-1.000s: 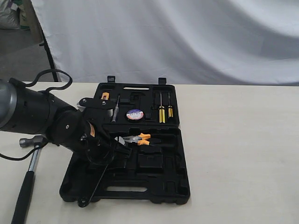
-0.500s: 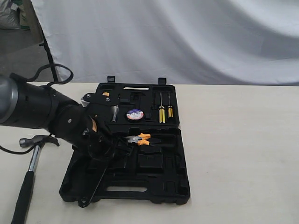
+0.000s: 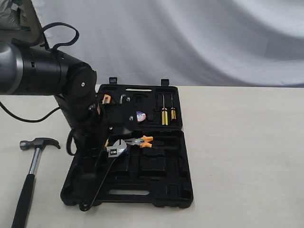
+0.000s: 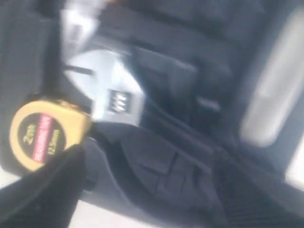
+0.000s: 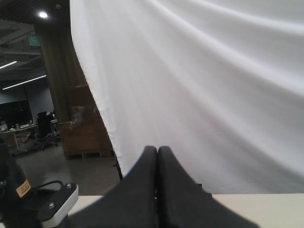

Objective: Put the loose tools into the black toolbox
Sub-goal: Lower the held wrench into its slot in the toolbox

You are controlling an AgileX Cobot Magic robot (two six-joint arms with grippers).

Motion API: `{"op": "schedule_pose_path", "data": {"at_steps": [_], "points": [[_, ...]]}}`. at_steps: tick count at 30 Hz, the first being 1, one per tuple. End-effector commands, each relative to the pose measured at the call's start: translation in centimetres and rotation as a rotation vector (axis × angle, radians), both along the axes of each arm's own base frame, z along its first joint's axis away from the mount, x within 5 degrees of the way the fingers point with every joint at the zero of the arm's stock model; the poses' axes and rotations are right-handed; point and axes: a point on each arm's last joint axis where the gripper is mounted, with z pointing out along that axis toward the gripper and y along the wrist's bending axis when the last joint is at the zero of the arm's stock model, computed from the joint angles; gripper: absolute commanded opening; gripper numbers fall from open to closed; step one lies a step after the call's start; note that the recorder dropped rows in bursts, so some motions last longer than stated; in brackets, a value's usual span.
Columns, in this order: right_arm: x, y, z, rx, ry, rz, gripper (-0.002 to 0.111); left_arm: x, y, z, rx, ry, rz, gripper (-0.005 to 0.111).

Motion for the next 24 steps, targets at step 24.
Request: {"op": "schedule_pose_path", "data": {"at_steps": [24], "points": [[-0.1, 0.0, 0.0, -0.009, -0.012, -0.003, 0.000, 1.2, -0.5, -1.2, 0.263, -0.154, -0.920, 0.068]]}}
